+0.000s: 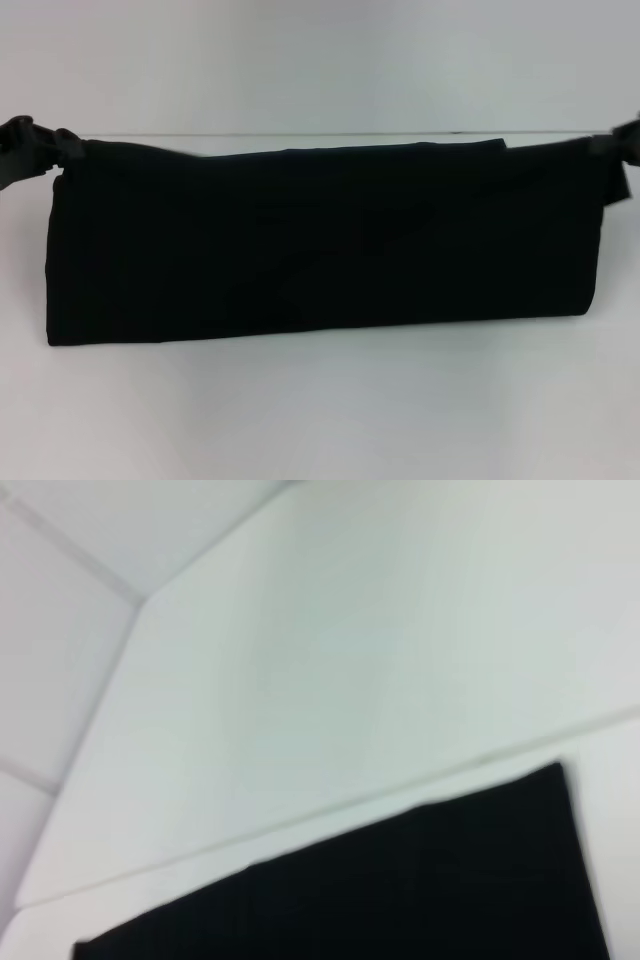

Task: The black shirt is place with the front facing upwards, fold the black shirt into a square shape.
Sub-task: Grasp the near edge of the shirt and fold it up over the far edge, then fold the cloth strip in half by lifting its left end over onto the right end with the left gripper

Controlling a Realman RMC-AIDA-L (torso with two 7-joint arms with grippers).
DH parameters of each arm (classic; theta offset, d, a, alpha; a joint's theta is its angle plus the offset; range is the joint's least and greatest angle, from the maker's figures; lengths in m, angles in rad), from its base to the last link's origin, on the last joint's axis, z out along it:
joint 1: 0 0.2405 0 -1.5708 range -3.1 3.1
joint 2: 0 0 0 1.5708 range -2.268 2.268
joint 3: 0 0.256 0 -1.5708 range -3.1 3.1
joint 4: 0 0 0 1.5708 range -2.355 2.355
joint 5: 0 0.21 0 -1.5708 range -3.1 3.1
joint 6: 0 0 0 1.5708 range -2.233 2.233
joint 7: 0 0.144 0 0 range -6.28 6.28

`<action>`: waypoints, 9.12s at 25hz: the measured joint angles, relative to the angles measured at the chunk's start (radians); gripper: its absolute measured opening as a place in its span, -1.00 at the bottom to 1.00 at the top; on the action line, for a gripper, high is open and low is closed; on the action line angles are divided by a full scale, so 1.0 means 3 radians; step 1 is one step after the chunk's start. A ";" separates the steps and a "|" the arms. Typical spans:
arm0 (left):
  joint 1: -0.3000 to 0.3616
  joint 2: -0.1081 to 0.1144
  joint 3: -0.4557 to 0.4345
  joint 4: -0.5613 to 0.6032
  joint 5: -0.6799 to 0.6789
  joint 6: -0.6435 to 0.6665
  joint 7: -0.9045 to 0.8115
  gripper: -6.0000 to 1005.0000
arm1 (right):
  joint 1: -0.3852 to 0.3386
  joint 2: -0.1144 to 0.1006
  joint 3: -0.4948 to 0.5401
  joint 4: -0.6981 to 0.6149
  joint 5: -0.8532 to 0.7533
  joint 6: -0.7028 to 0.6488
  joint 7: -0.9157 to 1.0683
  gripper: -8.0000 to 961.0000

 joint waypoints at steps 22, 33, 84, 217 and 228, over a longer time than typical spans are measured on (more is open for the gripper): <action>-0.0210 -0.0018 0.1118 -0.0162 0.0022 -0.1353 -0.0472 -0.84 | 0.0600 0.0211 -0.0872 0.0621 -0.0012 0.2020 0.0034 -0.75; -0.0260 -0.0069 0.1148 -0.0173 0.0088 -0.1597 -0.0474 -0.74 | 0.0673 0.0268 -0.0940 0.0791 -0.0001 0.2465 0.0030 -0.67; -0.0214 -0.0140 0.1357 -0.0098 -0.0116 -0.1784 -0.0721 0.35 | 0.0548 0.0022 -0.0927 0.0504 -0.0057 0.2015 0.0022 0.48; 0.0726 -0.0387 0.0608 -0.1208 -0.1452 -0.1266 -0.0693 0.35 | -0.0818 0.0161 0.0110 0.0535 0.2381 -0.0160 -0.1845 0.46; 0.0546 -0.0398 0.0597 -0.1303 -0.1490 -0.1471 -0.0567 0.35 | -0.0849 0.0162 0.0111 0.0540 0.2395 -0.0173 -0.1845 0.46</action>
